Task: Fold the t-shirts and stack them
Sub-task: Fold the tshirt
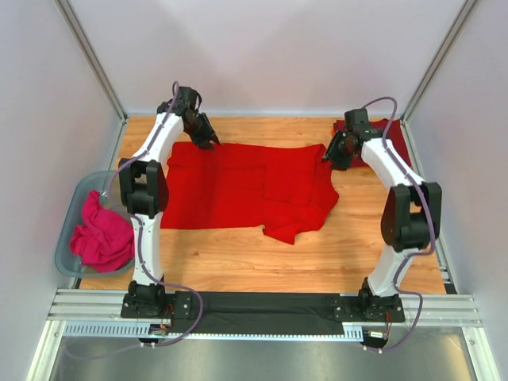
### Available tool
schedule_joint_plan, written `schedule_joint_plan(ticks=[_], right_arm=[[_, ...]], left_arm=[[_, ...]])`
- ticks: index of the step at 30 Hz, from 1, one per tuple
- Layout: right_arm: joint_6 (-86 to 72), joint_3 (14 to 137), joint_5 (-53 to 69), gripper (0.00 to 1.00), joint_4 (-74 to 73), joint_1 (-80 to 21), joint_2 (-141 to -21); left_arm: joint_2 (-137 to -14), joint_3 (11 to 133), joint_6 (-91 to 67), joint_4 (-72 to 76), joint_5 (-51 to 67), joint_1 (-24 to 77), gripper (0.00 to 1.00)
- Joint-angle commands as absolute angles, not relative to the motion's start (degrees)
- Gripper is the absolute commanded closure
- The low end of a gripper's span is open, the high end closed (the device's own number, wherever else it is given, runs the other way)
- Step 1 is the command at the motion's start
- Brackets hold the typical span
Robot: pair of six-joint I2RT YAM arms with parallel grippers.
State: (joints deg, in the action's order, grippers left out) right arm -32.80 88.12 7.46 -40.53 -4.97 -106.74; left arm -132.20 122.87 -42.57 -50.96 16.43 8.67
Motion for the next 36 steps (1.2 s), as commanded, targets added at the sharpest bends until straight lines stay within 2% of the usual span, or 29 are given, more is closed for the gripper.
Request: schedule_joint_plan(ticks=[1, 5, 9, 11, 15, 21, 25, 31, 36], right_arm=[[-32.8, 78.7, 8.4, 0.54, -46.9, -11.5, -96.1], [-33.7, 66.1, 8.4, 0.52, -45.3, -15.9, -88.0], [-35.2, 59.0, 11.4, 0.6, -42.7, -16.1, -81.3], [-34.3, 59.3, 13.5, 0.6, -44.6, -17.2, -81.3], [-31.3, 65.2, 7.4, 0.57, -51.2, -25.2, -83.4], [-34.1, 70.2, 1.3, 0.55, -52.1, -29.9, -91.7], [-42.8, 83.6, -9.0, 0.55, -64.1, -34.6, -101.1], [-57.0, 94.6, -9.9, 0.54, -75.7, -37.5, -109.9], [-63.0, 104.2, -9.2, 0.56, -87.2, -37.5, -116.3]], left_arm=[[-121.3, 118.9, -33.3, -59.4, 13.9, 12.3, 0.61], [-112.4, 108.7, -29.1, -57.9, 17.6, 15.5, 0.61], [-104.7, 99.6, -29.3, -57.2, 16.4, 23.5, 0.6], [-102.1, 92.6, -31.7, -54.7, 17.1, 25.4, 0.6], [-94.0, 81.3, -36.5, -50.9, 18.1, 25.8, 0.58], [-97.2, 81.3, -33.9, -54.2, 14.9, 24.7, 0.54], [-99.9, 81.3, -34.0, -53.4, 14.4, 22.3, 0.54], [-102.7, 81.3, -34.9, -53.5, 13.5, 17.5, 0.54], [-103.6, 80.5, -35.3, -53.1, 12.0, 14.5, 0.54]])
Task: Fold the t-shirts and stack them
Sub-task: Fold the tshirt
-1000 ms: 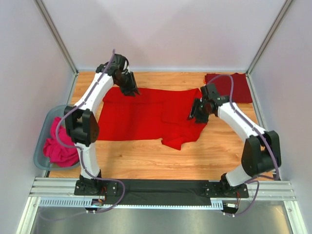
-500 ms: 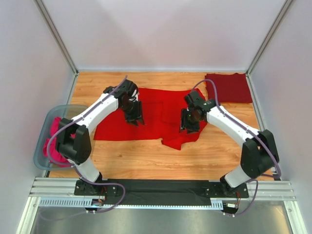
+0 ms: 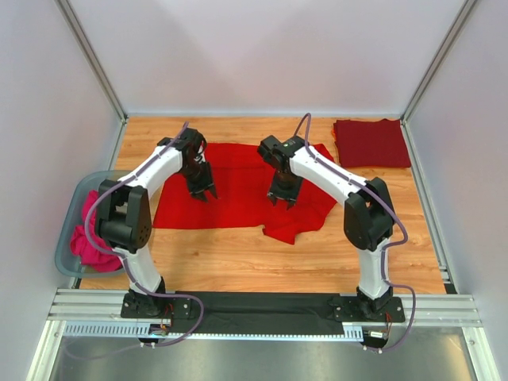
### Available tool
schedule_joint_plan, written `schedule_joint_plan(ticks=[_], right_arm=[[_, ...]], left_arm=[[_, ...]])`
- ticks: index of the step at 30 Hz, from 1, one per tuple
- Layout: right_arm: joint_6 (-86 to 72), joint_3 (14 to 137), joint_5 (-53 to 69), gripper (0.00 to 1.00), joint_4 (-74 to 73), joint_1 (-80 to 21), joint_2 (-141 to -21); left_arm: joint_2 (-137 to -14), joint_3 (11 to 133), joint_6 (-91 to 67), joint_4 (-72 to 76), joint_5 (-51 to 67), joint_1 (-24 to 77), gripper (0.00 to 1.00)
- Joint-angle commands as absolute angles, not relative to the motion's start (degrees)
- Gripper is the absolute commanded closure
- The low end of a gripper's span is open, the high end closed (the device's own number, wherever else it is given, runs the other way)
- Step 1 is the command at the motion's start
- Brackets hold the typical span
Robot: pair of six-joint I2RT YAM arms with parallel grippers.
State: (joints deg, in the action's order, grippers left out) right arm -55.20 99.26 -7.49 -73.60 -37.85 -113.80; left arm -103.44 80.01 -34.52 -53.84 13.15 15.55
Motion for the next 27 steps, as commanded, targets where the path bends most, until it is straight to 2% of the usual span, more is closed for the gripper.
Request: schedule_joint_plan(ticks=[1, 12, 27], right_arm=[[-64.9, 105.2, -7.9, 0.58, -88.7, -37.6, -117.8], [-71.2, 105.6, -4.7, 0.6, -90.9, -37.8, -123.5], [-74.1, 99.0, -4.5, 0.62, -93.4, -38.1, -123.5]], left_arm=[[-103.9, 80.2, -35.3, -52.7, 12.2, 14.0, 0.54], [-105.4, 77.5, -35.5, -50.9, 10.7, 11.3, 0.54], [-107.6, 76.3, -34.5, -49.6, 10.3, 10.4, 0.55]])
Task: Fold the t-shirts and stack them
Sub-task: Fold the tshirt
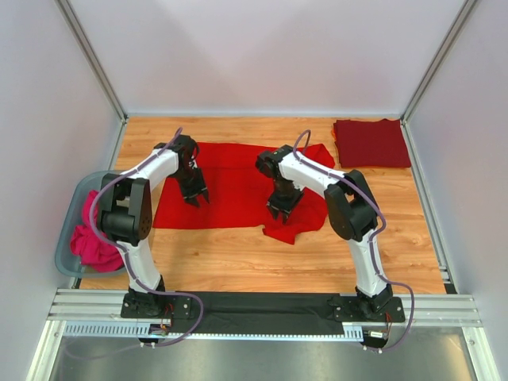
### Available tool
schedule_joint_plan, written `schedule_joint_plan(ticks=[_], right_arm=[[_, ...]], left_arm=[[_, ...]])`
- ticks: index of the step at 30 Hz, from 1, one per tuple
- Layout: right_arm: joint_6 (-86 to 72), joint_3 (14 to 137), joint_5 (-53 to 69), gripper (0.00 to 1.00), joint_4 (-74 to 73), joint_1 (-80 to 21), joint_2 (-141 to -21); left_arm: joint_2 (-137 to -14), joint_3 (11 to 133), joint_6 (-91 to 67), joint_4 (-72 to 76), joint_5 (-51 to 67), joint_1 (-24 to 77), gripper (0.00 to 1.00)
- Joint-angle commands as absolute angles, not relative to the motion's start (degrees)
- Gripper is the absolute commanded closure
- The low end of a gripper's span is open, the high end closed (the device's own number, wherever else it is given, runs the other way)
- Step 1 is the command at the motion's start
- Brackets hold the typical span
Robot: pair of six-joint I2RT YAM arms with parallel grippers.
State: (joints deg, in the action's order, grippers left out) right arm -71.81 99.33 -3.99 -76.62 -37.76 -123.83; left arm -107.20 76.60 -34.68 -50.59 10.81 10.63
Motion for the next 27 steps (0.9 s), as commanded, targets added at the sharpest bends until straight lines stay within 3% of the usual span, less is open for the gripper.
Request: schedule_joint_plan(ticks=[1, 15, 27], right_arm=[[-74.2, 98.8, -4.5, 0.62, -93.3, -38.1, -123.6], [-73.0, 96.5, -5.4, 0.62, -95.4, -39.6, -122.9], [-68.9, 77.2, -16.8, 0.68, -87.3, -40.3, -107.2]], left_arm=[[-107.8, 76.2, -34.5, -49.6, 10.3, 10.4, 0.55], [-109.1, 76.0, -34.0, -49.4, 8.9, 10.4, 0.56], [-110.9, 77.3, -33.1, -50.7, 7.4, 10.4, 0.56]])
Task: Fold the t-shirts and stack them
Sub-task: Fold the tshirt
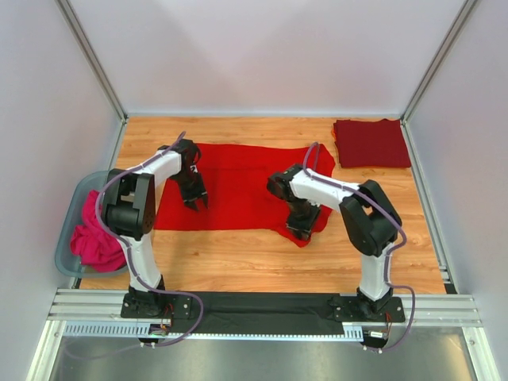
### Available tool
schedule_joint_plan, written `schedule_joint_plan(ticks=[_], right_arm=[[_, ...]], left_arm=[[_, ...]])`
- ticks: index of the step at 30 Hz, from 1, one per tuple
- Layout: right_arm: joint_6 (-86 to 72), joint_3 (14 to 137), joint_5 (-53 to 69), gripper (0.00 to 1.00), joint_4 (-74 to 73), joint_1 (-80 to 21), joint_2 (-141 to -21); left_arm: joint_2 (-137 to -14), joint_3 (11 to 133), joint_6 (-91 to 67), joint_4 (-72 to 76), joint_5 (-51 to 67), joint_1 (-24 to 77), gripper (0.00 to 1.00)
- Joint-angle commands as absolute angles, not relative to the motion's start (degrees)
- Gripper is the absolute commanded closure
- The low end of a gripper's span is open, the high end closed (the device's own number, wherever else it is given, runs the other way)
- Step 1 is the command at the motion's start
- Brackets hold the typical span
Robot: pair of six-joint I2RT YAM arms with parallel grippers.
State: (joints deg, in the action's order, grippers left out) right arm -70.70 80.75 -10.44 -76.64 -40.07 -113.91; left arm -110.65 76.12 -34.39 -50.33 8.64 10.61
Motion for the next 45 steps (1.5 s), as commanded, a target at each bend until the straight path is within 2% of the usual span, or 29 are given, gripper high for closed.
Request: schedule_joint_plan(ticks=[1, 11, 18, 24, 30, 35, 45], right_arm=[[-68.1, 76.0, -17.2, 0.68, -86.0, -40.3, -105.5], [-64.8, 60.6, -16.2, 0.66, -78.8, -40.3, -94.1], [-64.5, 57.9, -17.0, 0.64, -76.6, -40.3, -88.0], [-66.7, 61.8, -13.4, 0.59, -72.5, -40.3, -83.1], [-75.0, 70.5, -7.8, 0.57, -78.2, -41.3, -90.4], [-79.1, 74.3, -6.2, 0.57, -74.9, -46.8, -95.6], [-83.3, 67.2, -4.7, 0.58, -63.6, -50.2, -98.5]], left_arm=[[-111.0, 77.3, -33.0, -50.8, 6.6, 10.4, 0.56], [-112.2, 77.0, -32.5, -51.0, 5.9, 10.4, 0.56], [-113.1, 78.0, -32.1, -51.6, 5.5, 10.4, 0.56], [-113.8, 78.9, -31.6, -52.0, 5.3, 10.4, 0.57], [-113.1, 78.2, -31.7, -51.1, 5.5, 10.4, 0.57], [-113.6, 78.0, -32.3, -50.5, 6.5, 10.4, 0.57], [-114.0, 78.3, -32.3, -50.1, 6.9, 10.4, 0.57]])
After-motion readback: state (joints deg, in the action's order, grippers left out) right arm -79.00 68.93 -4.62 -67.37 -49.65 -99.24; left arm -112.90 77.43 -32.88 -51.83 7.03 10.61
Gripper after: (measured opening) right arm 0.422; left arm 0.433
